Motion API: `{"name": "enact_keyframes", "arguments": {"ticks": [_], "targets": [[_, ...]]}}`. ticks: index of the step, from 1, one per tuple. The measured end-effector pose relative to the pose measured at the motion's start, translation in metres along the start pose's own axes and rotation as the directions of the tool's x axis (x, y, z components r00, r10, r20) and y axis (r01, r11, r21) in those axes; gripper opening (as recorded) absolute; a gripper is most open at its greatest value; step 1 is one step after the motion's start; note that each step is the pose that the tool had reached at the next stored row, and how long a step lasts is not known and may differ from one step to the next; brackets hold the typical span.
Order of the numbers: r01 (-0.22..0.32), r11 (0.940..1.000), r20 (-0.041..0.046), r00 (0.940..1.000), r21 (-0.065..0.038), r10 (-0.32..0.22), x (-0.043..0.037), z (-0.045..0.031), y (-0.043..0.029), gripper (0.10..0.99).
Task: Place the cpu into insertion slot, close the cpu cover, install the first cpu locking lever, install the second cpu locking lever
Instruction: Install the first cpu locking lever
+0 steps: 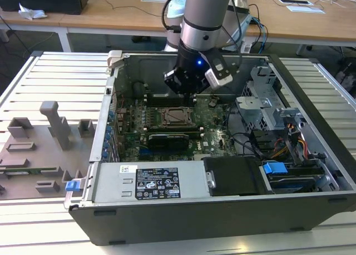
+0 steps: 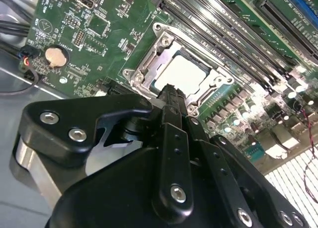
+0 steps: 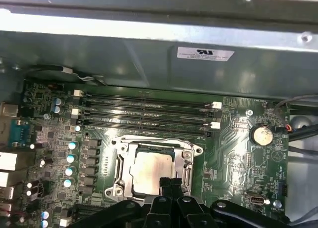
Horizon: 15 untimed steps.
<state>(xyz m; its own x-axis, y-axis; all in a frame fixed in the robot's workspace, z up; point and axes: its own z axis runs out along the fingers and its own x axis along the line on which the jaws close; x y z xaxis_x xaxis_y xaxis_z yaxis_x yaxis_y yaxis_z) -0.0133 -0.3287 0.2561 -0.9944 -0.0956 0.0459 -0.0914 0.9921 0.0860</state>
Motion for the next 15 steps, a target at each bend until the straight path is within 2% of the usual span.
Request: {"name": "enact_keyframes", "arguments": {"ticks": [8,15], "targets": [[0.000,1.0000,-0.0002,1.0000,0.001,0.000,0.0011,-0.0239,0.0021,0.106],[0.000,1.0000,-0.0001,1.0000,0.001,0.000,0.0011,-0.0249,0.0022,0.106]]}}
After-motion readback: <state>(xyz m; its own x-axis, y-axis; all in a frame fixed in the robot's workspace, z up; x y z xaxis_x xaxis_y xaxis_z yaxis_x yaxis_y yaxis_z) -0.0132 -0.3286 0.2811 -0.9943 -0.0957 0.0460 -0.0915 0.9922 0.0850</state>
